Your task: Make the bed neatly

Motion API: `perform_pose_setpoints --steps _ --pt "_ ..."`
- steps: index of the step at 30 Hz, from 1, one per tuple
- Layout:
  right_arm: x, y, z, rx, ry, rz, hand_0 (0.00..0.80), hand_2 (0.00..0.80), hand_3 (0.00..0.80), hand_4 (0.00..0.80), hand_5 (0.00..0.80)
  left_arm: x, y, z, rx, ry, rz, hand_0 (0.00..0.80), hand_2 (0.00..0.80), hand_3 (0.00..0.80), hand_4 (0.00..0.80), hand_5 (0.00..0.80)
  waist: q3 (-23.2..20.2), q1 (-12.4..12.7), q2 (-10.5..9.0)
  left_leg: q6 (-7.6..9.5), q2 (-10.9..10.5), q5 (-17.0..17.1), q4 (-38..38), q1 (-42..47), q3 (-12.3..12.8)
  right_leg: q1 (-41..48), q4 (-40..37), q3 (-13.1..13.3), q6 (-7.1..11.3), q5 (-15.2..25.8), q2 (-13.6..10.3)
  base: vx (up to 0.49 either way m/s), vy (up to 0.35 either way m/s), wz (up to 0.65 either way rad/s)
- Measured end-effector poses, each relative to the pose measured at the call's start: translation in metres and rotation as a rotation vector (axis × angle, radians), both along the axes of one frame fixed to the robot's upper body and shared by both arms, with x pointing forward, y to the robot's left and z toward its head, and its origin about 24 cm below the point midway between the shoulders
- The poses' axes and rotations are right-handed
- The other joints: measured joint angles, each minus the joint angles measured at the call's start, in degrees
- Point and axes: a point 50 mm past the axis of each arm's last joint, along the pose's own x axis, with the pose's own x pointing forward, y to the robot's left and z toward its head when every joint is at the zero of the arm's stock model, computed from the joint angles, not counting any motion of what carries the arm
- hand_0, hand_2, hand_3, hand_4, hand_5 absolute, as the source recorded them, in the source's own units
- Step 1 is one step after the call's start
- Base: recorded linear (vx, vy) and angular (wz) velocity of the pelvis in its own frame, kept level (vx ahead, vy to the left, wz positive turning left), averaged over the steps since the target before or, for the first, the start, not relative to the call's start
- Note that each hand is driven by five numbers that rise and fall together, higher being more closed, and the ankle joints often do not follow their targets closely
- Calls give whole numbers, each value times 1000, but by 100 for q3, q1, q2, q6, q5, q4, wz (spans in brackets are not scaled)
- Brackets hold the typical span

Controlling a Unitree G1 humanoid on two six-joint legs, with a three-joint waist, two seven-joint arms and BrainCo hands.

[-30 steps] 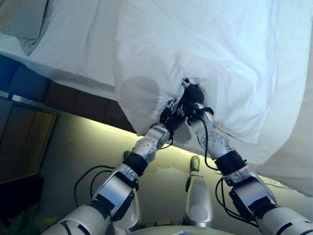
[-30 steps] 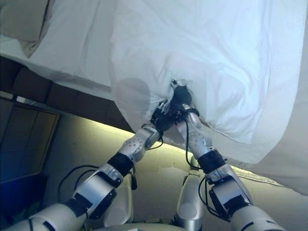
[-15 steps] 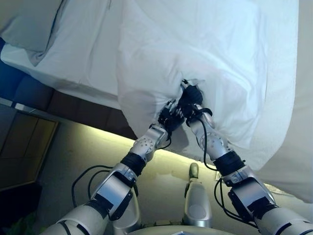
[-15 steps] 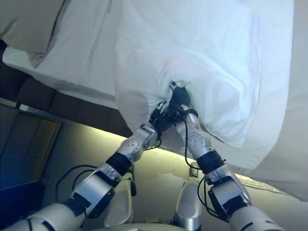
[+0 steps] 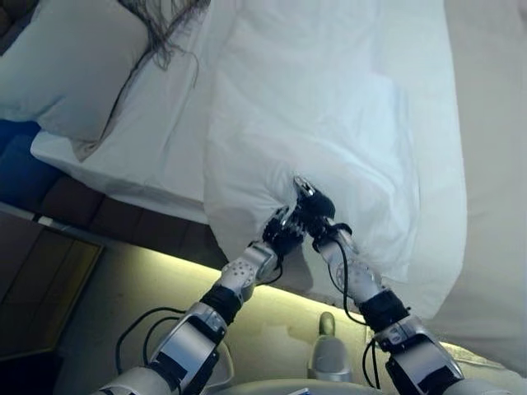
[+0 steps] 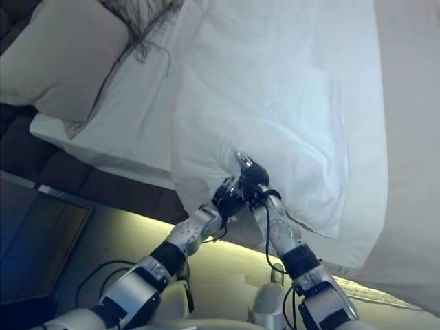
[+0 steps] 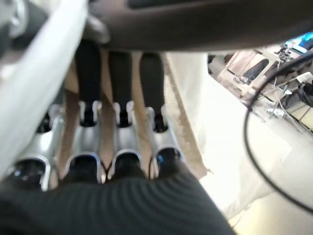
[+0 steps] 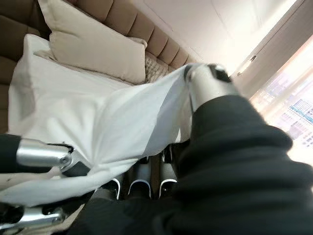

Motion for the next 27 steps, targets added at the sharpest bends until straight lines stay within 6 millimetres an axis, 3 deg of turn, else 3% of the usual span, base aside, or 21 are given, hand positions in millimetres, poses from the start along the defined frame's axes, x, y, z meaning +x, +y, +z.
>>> perform_pose_setpoints --steps 7,13,21,27 --pt "-50 -23 -56 36 162 -27 0 0 0 0 0 0 44 -15 61 34 128 800 800 800 800 800 -137 -122 44 -19 50 24 -109 149 35 85 -13 19 -29 -9 45 44 37 -2" --pt "-94 -40 -92 71 313 -83 0 0 0 0 0 -13 60 -31 64 81 198 800 800 800 800 800 -226 -292 93 -17 53 31 -271 447 214 198 -47 137 -25 -13 38 58 57 -13" --pt "-130 -88 -112 28 392 -188 0 0 0 0 0 -21 81 -42 71 106 269 800 800 800 800 800 -394 -497 196 -22 96 80 -504 805 415 297 -73 290 -25 -16 84 66 23 -11" --pt "-148 -101 -117 31 384 -184 0 0 0 0 0 -33 114 -53 240 90 261 800 800 800 800 800 -683 -482 235 -22 143 80 -624 1009 482 435 -151 326 -41 -24 134 92 28 -5"
